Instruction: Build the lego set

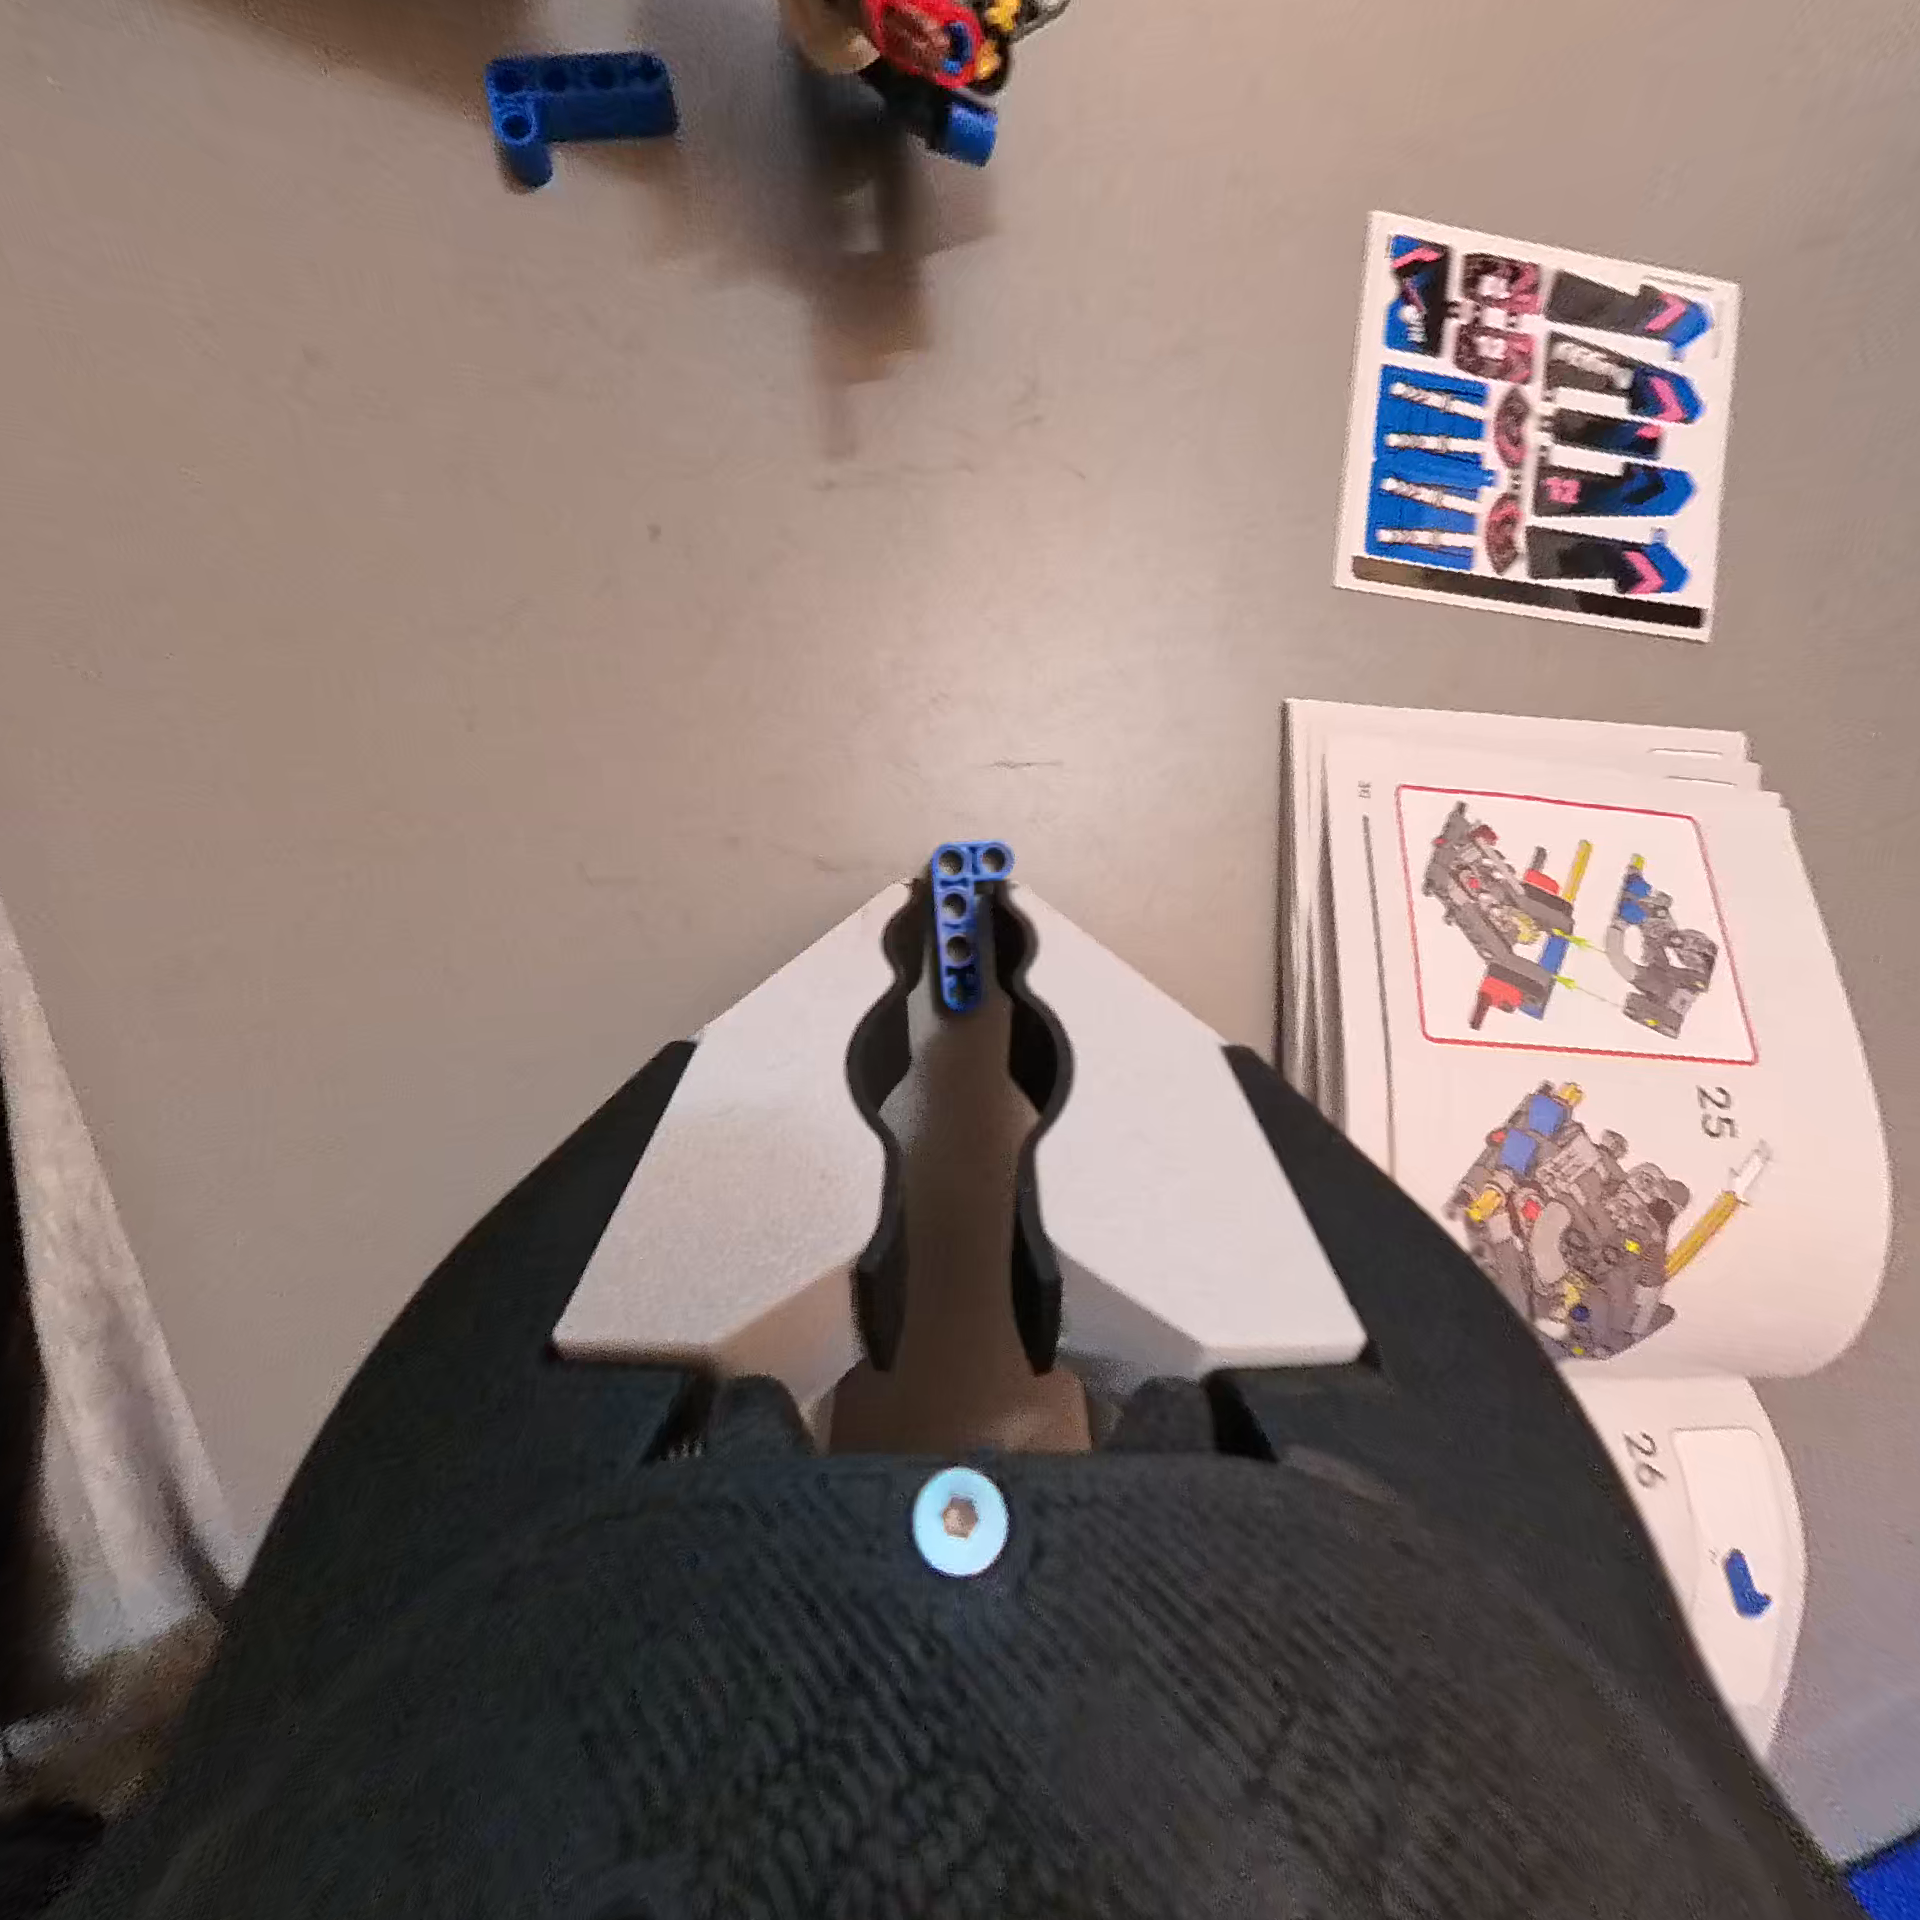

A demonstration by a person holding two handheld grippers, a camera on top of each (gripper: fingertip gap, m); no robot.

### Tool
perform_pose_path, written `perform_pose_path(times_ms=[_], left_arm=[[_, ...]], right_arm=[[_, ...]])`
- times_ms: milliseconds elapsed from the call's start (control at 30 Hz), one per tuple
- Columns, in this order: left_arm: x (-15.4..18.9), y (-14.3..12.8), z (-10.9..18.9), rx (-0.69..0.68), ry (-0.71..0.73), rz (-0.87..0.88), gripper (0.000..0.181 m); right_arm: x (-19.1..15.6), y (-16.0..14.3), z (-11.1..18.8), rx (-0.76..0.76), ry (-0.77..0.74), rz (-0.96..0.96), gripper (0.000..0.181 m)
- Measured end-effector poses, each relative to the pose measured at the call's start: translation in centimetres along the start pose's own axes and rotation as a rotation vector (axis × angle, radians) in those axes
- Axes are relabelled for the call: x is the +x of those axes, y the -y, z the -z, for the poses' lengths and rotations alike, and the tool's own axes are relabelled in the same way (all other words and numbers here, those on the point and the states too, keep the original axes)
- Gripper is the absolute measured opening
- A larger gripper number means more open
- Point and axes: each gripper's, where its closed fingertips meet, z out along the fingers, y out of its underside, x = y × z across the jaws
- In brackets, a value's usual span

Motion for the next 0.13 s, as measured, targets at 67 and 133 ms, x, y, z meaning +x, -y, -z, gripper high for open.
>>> perform_pose_path(times_ms=[67,133], left_arm=[[0.03,0.01,-0.01,0.000,0.000,-0.002,0.030],[0.00,-0.01,-0.01,0.000,0.001,-0.001,0.030]], right_arm=[[0.39,-0.06,0.06,0.008,-0.011,-0.026,0.019],[0.23,-0.23,0.17,0.010,0.007,-0.040,0.013]])
